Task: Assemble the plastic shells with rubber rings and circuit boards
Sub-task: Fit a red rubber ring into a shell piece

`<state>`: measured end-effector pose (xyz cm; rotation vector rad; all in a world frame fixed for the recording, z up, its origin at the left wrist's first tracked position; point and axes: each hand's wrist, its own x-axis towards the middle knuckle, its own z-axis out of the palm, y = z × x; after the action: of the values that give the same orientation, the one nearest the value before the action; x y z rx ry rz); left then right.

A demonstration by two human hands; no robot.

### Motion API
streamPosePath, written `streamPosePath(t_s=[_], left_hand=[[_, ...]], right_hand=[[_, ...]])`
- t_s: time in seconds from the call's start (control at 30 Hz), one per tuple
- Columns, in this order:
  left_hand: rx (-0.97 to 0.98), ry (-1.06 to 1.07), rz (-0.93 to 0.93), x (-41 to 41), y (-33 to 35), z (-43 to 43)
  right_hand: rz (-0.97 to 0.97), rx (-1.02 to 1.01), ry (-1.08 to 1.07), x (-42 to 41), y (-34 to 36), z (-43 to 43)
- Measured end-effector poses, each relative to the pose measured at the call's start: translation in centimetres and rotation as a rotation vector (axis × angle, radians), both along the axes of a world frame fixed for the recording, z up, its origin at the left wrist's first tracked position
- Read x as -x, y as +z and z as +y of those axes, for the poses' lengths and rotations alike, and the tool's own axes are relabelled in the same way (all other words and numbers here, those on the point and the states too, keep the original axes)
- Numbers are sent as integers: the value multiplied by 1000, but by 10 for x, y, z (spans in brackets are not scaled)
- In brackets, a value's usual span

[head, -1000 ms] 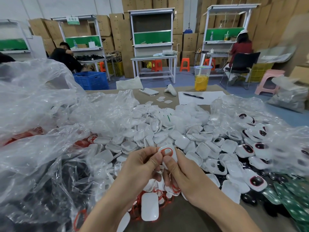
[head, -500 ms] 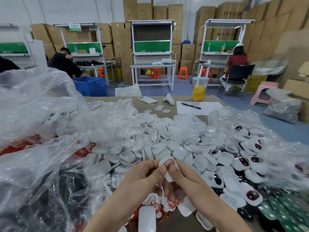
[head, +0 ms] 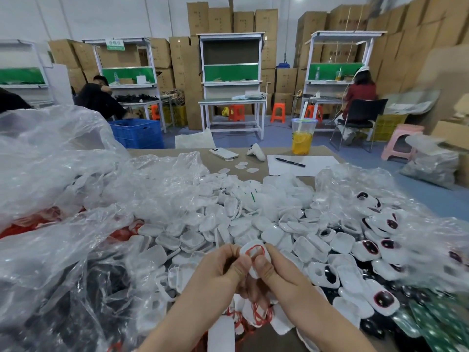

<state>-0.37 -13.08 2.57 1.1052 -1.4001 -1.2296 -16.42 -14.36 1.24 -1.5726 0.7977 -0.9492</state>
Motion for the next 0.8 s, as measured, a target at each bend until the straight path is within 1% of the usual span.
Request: streamPosePath(t_s=[0.2, 0.37, 0.7, 0.8], left_hand=[[38, 141, -143, 3, -5, -3], [42, 185, -178, 3, -5, -2], [103, 248, -249, 5, -2, 4], [139, 280, -269, 6, -4, 7]], right_hand=[[74, 54, -52, -4, -4, 0], [95, 91, -74, -4, -5, 1], [268, 212, -104, -3, -4, -1], [285, 206, -104, -5, -3, 0]])
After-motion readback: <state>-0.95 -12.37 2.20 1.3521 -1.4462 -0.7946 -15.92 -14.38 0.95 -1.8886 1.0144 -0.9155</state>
